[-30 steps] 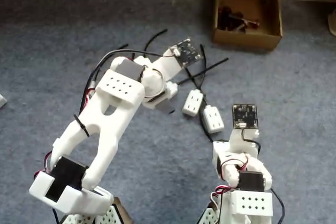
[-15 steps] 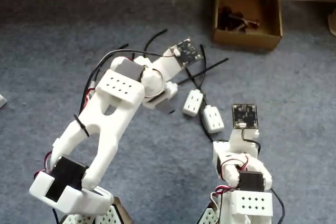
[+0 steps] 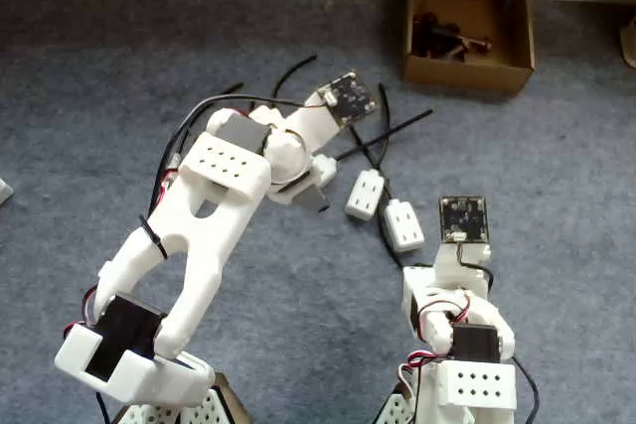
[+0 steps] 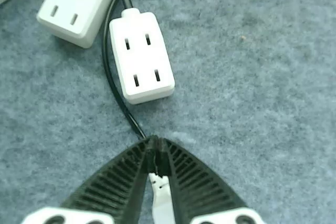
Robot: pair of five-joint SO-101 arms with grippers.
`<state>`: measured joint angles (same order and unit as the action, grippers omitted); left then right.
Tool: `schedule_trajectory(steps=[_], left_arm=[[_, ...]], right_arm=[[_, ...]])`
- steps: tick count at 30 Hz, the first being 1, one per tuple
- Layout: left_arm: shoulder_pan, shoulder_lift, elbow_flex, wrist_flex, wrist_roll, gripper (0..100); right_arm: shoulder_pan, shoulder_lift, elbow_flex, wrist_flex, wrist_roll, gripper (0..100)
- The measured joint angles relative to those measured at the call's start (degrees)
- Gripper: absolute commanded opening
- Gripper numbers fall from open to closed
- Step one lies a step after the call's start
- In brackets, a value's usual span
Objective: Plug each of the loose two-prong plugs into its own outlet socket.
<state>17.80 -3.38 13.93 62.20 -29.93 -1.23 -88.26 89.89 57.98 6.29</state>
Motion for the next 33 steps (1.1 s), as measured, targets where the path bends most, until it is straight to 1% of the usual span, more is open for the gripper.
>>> schedule_trajectory(steps=[16, 20, 24, 26, 30, 33], left_arm=[[0.2, 0.0, 0.0, 0.0, 0.0, 33], [0.2, 0.0, 0.0, -1.6, 0.0, 33], [0.2, 0.0, 0.0, -2.2, -1.2, 38], [0.1, 0.0, 0.0, -2.3, -2.0, 38], [-1.5, 0.0, 0.0, -2.3, -3.5, 38], [-2.2, 0.0, 0.0, -2.3, -4.2, 44]], right_arm=[[0.0, 0.1, 0.1, -0.6, 0.0, 0.9], [0.0, 0.1, 0.4, -0.6, 0.0, 0.9], [0.1, -0.4, 1.8, -0.6, 1.5, 0.9], [0.0, 0.2, 2.1, -0.6, 3.1, 0.9], [0.0, 0.0, 2.1, -0.6, 3.9, 0.9], [0.0, -0.1, 2.1, -0.6, 3.9, 0.9]])
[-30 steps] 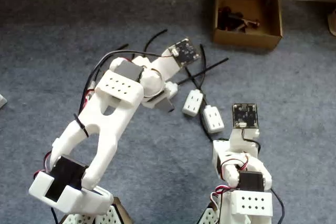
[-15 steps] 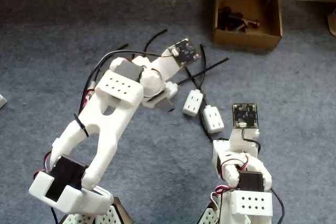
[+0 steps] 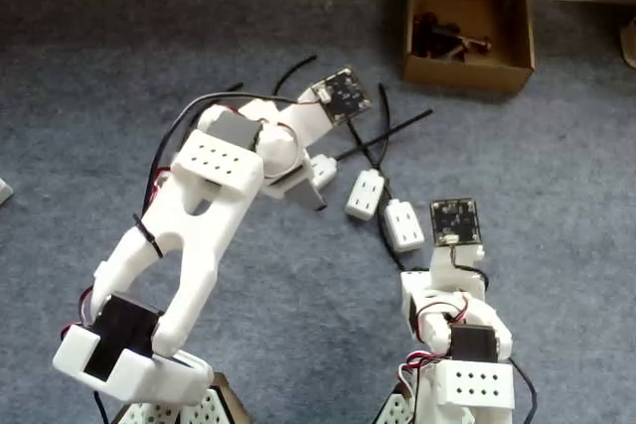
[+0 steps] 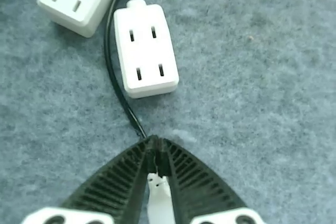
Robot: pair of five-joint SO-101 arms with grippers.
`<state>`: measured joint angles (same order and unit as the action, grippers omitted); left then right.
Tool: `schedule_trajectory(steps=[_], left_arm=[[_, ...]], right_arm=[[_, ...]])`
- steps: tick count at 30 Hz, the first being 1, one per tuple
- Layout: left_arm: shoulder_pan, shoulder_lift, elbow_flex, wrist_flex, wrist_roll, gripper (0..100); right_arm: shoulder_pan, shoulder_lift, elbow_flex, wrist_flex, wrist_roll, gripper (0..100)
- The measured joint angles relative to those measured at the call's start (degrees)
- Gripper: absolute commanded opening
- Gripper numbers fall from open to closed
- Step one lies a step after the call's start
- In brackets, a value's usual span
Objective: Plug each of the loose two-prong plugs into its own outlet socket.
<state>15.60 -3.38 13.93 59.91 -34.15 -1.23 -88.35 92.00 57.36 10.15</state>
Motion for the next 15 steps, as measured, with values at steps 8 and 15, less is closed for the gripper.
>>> schedule_trajectory(steps=[8, 15], left_arm=[[-2.0, 0.0, 4.6, -3.9, -0.1, 46], [-2.5, 0.0, 10.5, -13.2, 0.2, 46]], right_arm=[[0.0, 0.0, 0.0, 0.0, 0.3, 0.9], [0.0, 0.0, 0.0, 0.0, 0.4, 0.9]])
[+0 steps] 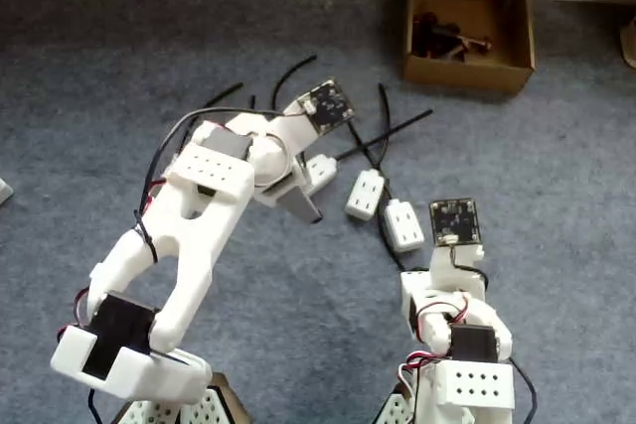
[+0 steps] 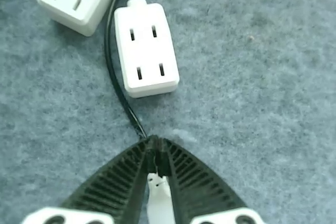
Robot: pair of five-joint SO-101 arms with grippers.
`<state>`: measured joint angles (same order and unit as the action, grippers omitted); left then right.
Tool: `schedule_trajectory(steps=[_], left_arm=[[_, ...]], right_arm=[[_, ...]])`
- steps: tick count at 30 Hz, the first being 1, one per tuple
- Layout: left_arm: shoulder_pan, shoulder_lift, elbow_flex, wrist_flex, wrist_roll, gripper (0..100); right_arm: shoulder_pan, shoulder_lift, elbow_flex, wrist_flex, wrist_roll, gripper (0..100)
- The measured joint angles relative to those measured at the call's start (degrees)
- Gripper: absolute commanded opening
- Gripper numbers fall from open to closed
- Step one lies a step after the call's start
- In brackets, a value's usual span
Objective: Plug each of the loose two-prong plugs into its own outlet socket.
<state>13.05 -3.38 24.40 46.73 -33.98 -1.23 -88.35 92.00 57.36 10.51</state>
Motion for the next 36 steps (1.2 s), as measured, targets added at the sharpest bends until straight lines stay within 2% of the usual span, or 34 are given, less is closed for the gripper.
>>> schedule_trajectory(steps=[8, 13, 20, 25, 36], left_arm=[[0.2, 0.4, 0.6, -7.5, 7.3, 46], [-0.1, 6.2, 0.6, -11.0, 11.5, 46], [0.2, 10.6, 0.6, -14.0, 12.4, 45], [0.1, 11.2, 0.6, -14.0, 12.4, 39], [-3.1, 11.2, 0.6, -14.0, 12.4, 39]], right_arm=[[0.0, 0.0, 0.0, 0.0, 0.0, 0.9], [0.0, 0.0, 0.0, 0.0, 0.0, 0.9], [0.0, 0.0, 0.0, 0.0, 0.0, 0.9], [0.0, 0.0, 0.0, 0.0, 0.0, 0.9], [0.0, 0.0, 0.0, 0.0, 0.0, 0.9]])
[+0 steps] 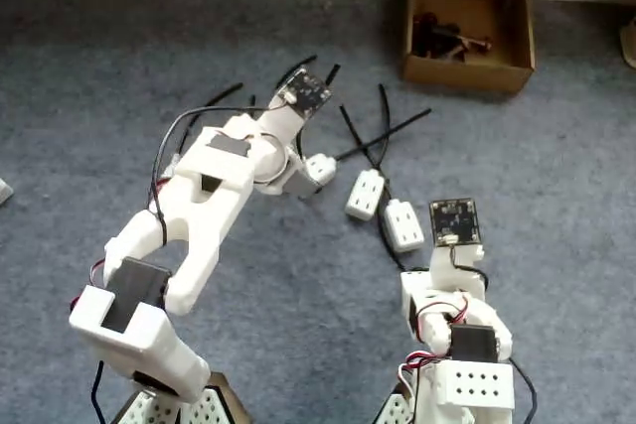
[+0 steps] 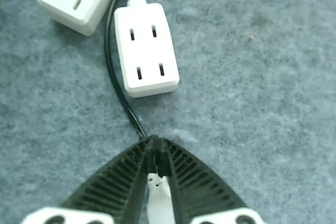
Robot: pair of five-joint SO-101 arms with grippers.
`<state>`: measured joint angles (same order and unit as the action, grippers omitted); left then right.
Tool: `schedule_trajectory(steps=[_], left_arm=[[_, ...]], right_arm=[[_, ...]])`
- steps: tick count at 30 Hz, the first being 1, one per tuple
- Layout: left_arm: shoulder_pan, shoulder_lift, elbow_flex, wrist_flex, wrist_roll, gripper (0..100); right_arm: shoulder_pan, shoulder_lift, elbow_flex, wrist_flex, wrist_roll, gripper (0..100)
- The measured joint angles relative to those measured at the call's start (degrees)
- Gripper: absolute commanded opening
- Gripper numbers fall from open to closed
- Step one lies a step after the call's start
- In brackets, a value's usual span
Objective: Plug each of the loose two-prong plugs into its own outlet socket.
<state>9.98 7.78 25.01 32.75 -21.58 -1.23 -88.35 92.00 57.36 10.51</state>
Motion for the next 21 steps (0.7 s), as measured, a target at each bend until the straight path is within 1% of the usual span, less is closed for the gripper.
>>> schedule_trajectory(steps=[10, 15, 21], left_arm=[[0.1, 0.0, 0.6, 0.0, 0.0, 39], [0.1, 0.0, 1.2, -0.1, 0.0, 45], [0.1, 0.0, 1.2, -0.1, 0.0, 45]], right_arm=[[0.0, 0.0, 0.0, 0.0, 0.0, 0.9], [0.0, 0.0, 0.0, 0.0, 0.0, 0.9], [0.0, 0.0, 0.0, 0.0, 0.0, 0.9]])
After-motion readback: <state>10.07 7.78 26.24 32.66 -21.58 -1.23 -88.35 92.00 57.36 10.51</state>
